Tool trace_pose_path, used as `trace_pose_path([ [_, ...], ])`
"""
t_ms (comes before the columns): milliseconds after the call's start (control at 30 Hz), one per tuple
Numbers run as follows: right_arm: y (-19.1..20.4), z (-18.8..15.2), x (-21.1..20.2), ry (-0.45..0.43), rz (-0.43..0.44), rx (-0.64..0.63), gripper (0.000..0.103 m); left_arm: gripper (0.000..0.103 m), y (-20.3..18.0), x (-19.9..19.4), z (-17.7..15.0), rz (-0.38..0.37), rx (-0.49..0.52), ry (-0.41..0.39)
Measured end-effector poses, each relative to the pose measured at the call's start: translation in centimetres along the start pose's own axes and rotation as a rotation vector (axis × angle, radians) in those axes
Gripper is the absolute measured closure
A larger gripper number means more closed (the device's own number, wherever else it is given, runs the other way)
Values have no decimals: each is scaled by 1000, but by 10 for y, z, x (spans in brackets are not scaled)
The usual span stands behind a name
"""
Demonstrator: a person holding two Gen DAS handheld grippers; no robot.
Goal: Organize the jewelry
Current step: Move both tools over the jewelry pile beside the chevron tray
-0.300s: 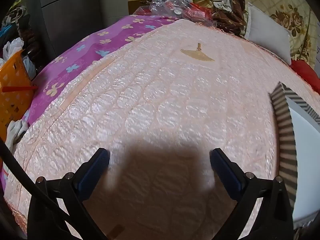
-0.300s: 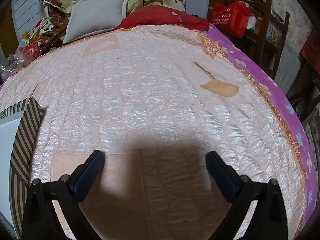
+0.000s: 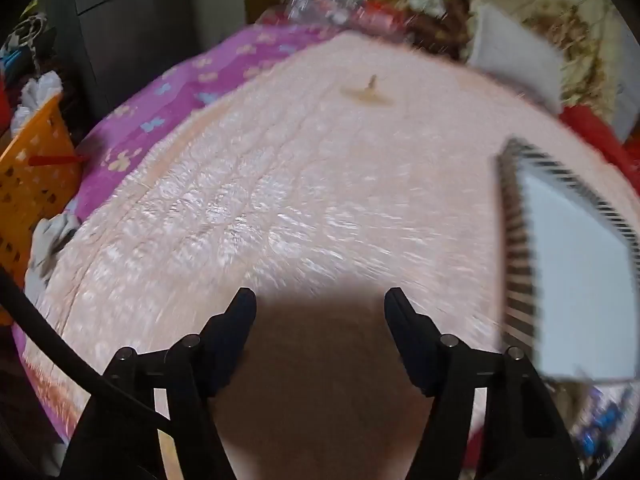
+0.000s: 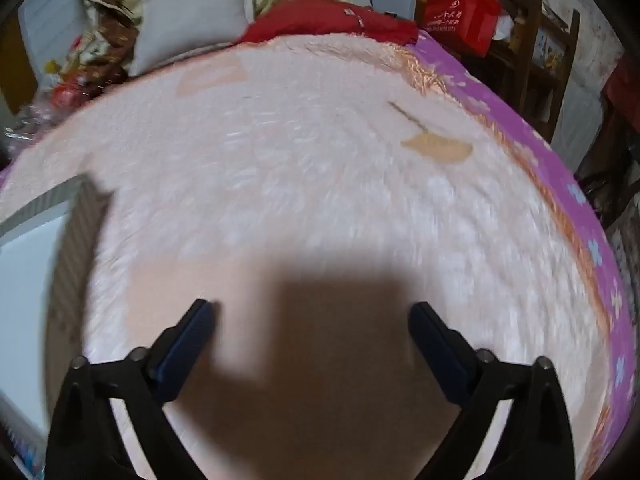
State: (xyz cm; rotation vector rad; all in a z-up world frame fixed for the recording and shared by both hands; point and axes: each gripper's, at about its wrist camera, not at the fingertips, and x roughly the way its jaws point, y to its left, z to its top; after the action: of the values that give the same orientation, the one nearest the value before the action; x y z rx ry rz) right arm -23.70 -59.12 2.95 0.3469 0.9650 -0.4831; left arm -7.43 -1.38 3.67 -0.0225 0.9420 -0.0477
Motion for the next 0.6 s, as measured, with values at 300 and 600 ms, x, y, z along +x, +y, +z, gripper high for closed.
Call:
trace_pose_path([
  [300, 68, -87, -96, -61, 216, -65, 4, 55, -31, -83, -48, -75, 65, -109],
  [600, 150, -132, -126, -87, 310, -215, 4, 55, -83, -106, -93, -132, 133, -89],
])
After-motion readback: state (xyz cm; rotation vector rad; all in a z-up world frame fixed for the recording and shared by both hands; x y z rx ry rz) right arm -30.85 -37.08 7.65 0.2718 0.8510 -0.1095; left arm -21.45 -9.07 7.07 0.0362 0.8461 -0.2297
